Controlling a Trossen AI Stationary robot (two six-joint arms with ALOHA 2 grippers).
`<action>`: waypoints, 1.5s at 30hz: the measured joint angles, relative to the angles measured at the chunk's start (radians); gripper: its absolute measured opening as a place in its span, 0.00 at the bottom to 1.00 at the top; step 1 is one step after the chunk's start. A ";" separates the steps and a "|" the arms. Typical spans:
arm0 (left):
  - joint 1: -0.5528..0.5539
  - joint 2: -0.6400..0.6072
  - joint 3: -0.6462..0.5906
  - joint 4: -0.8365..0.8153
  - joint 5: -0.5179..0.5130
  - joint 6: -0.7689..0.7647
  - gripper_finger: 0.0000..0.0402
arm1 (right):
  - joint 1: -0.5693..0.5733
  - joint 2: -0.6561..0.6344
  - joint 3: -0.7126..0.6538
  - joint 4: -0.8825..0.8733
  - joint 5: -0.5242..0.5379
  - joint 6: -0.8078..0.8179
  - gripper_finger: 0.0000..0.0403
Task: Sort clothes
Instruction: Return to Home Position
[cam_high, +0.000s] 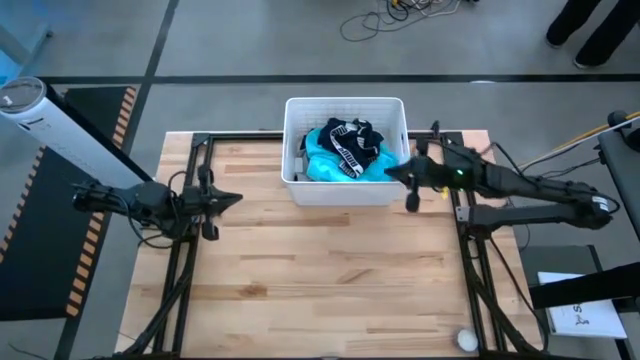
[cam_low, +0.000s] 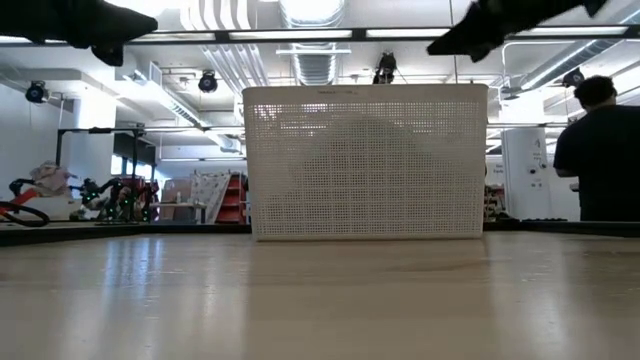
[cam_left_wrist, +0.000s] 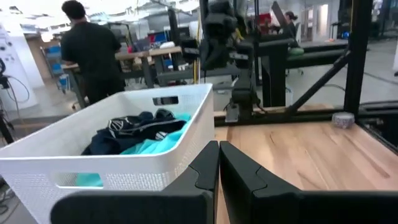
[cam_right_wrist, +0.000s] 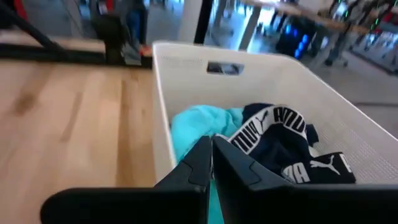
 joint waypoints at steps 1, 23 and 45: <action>0.000 -0.015 -0.001 -0.004 0.000 0.002 0.00 | 0.007 -0.037 -0.035 0.026 0.000 0.006 0.00; 0.016 -0.209 -0.155 0.033 -0.027 0.029 0.00 | 0.033 -0.677 -0.558 0.362 -0.037 0.039 0.00; 0.295 -0.209 -0.307 0.105 0.270 -0.088 0.00 | 0.033 -0.816 -0.617 0.278 -0.024 0.026 0.00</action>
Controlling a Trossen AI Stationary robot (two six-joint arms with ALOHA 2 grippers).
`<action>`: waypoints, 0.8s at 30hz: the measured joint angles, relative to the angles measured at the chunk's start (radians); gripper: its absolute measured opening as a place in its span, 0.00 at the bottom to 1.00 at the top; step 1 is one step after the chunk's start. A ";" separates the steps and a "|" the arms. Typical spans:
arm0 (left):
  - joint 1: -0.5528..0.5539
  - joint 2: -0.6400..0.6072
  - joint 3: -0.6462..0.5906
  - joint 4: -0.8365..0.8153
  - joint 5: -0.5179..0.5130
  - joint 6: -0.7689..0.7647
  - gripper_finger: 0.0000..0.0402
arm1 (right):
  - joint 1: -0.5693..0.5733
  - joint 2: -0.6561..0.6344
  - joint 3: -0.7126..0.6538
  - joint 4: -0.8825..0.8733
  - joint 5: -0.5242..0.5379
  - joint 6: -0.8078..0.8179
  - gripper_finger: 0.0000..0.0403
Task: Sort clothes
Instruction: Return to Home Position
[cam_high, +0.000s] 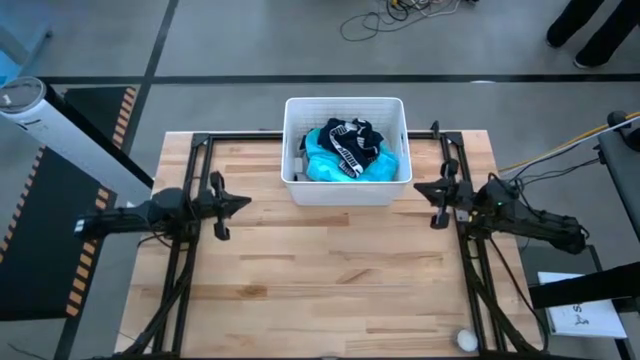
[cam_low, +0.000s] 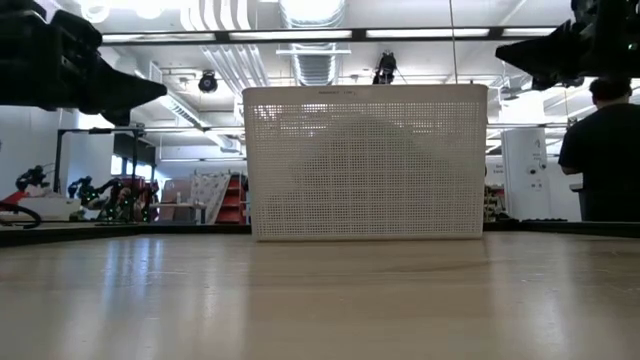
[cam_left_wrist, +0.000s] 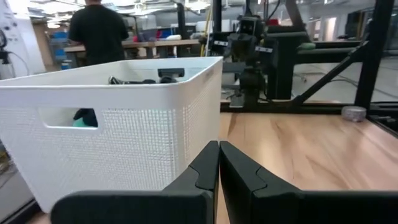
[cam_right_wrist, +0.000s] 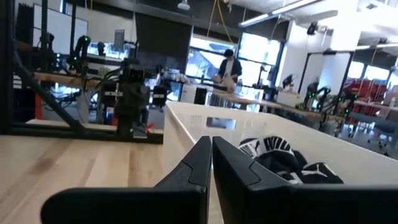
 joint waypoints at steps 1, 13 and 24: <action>0.021 0.000 0.000 0.003 0.028 0.000 0.00 | 0.000 0.001 0.011 -0.014 0.000 0.007 0.00; 0.091 0.000 -0.044 0.055 0.099 -0.014 0.00 | 0.000 0.002 -0.044 -0.043 -0.049 0.135 0.00; 0.070 0.000 -0.045 0.028 0.101 -0.030 0.00 | 0.000 0.003 -0.109 -0.053 -0.079 0.095 0.00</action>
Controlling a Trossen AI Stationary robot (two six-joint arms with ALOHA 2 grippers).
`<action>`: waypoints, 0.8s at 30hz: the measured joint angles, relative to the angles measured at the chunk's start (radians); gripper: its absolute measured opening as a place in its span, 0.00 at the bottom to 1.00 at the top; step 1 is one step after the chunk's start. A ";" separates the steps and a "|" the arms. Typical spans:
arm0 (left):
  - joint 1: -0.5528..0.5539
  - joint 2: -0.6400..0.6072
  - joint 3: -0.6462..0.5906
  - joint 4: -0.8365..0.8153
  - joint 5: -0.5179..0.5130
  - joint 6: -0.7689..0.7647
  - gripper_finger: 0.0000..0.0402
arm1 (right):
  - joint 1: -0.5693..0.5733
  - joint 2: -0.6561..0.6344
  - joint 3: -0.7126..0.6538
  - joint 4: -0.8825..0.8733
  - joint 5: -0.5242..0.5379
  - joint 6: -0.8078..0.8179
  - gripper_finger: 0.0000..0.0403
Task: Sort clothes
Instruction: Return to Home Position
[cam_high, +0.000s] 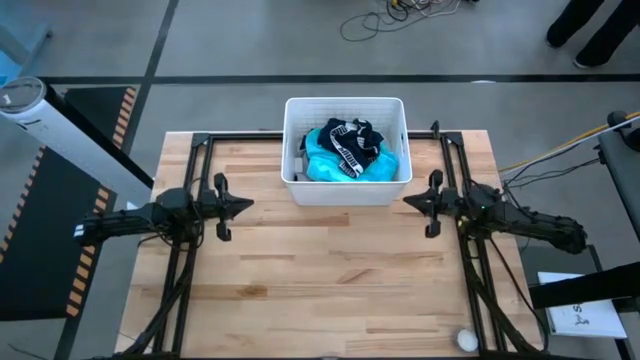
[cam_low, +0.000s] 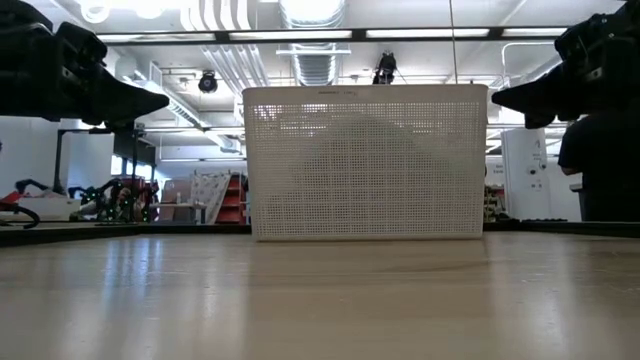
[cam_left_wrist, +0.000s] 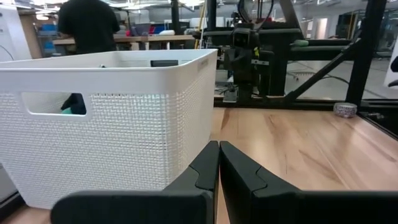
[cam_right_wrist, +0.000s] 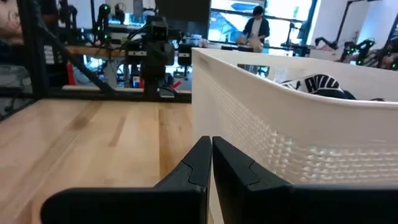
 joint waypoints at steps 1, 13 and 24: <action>0.000 0.000 0.000 0.000 0.000 0.000 0.00 | 0.000 -0.001 0.000 -0.001 0.000 -0.013 0.00; 0.000 0.000 0.002 0.006 -0.079 0.008 0.00 | 0.000 -0.002 -0.001 0.011 0.137 -0.079 0.00; 0.000 0.004 0.002 0.011 -0.088 0.028 0.00 | 0.000 0.009 -0.002 0.045 0.139 -0.109 0.00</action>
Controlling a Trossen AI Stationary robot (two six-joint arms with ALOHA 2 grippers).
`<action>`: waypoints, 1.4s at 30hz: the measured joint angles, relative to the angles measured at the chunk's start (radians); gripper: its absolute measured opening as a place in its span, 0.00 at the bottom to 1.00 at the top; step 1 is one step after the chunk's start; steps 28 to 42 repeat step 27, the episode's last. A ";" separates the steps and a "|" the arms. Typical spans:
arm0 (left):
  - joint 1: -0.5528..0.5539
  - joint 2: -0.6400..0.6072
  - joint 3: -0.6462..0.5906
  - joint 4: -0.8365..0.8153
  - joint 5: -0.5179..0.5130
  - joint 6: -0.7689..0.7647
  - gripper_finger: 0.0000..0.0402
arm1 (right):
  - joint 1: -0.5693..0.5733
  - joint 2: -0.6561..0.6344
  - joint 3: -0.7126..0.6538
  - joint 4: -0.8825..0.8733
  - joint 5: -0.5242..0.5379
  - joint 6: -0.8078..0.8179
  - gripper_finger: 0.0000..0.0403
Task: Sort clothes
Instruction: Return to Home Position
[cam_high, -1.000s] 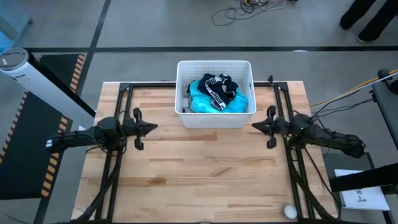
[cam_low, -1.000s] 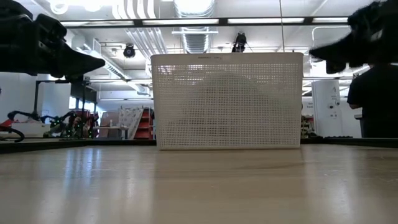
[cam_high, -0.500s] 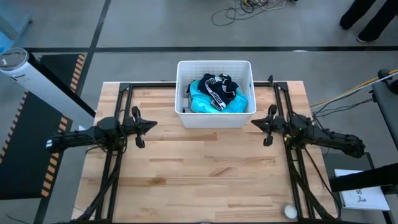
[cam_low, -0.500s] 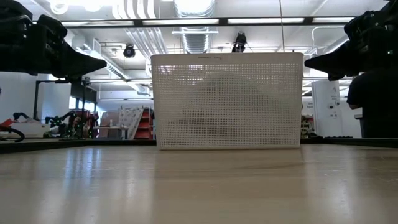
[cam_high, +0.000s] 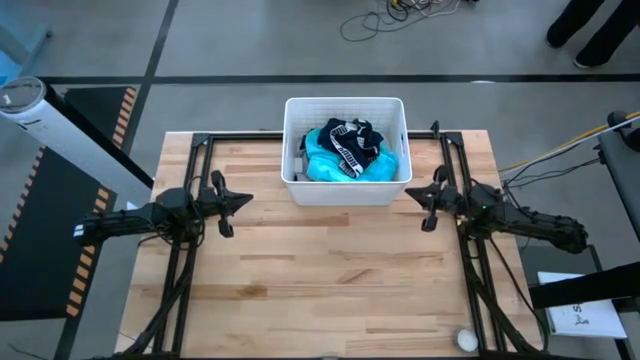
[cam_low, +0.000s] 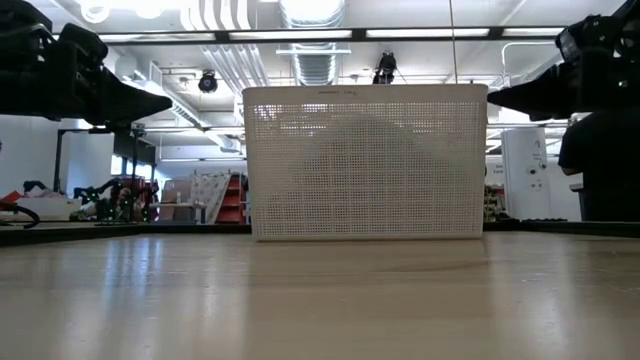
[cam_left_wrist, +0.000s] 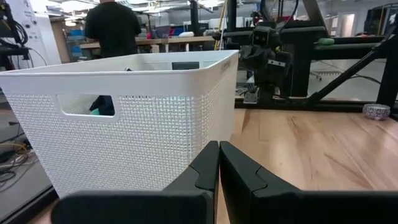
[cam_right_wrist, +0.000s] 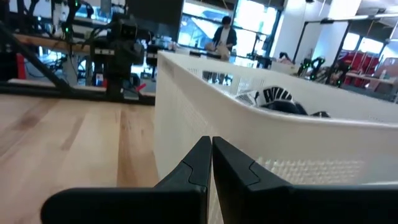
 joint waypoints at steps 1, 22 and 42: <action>0.000 0.000 0.000 0.003 -0.001 -0.003 0.00 | 0.000 0.005 0.000 -0.004 0.000 0.000 0.00; 0.000 0.001 0.000 0.065 -0.001 -0.006 0.00 | 0.000 0.005 -0.001 -0.017 0.000 0.002 0.00; 0.000 0.006 0.000 0.065 -0.001 -0.006 0.02 | 0.000 0.005 -0.001 -0.017 0.000 0.002 0.00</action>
